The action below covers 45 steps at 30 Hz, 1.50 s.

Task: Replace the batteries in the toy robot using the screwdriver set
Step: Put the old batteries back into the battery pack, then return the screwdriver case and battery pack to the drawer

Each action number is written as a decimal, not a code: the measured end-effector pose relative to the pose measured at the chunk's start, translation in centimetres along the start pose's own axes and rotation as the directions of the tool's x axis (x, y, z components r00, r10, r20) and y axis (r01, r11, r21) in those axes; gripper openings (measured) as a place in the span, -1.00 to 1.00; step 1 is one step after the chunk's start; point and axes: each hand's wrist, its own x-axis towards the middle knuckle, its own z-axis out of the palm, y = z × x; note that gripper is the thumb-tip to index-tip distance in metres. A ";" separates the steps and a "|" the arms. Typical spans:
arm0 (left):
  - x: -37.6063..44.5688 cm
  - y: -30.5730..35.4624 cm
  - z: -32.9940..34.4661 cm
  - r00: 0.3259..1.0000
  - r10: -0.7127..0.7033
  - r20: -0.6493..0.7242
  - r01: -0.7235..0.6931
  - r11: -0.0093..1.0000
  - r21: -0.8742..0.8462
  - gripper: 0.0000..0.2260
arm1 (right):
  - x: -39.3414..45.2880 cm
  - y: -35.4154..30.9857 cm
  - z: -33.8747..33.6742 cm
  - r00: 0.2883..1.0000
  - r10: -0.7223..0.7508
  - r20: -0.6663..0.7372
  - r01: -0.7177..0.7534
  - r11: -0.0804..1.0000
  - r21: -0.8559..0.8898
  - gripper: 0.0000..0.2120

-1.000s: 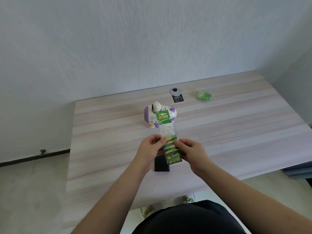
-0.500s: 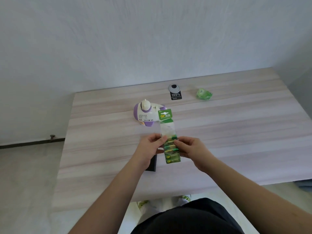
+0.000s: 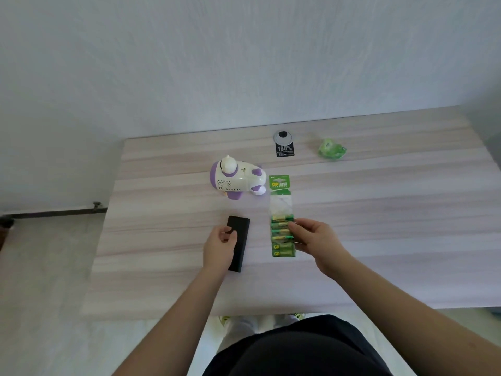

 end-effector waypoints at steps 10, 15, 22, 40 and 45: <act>1.2 -2.8 1.3 0.995 -0.077 -0.070 0.102 0.855 0.508 -0.44 | 0.3 0.4 -0.3 0.999 0.047 -0.013 -0.047 0.999 0.012 -0.87; 2.8 -2.6 0.9 0.983 -0.182 0.020 0.150 0.862 0.485 -0.35 | 0.3 0.1 -0.5 0.998 0.059 -0.011 -0.059 0.998 0.020 -0.85; 1.6 -2.1 1.0 0.976 -0.212 0.058 0.176 0.913 0.368 -0.46 | 0.1 -0.5 -0.4 0.999 0.027 0.025 -0.027 1.000 -0.001 -0.83; -8.2 1.1 -7.2 0.995 -0.102 0.020 0.099 0.876 -0.472 -0.72 | -0.8 -1.3 4.1 0.978 -0.014 0.208 0.043 0.990 -0.133 -0.85; -10.5 2.2 -10.8 0.997 -0.069 -0.044 0.032 0.823 -0.568 -0.73 | -1.4 -1.5 7.2 0.965 -0.032 0.261 0.071 0.987 -0.143 -0.87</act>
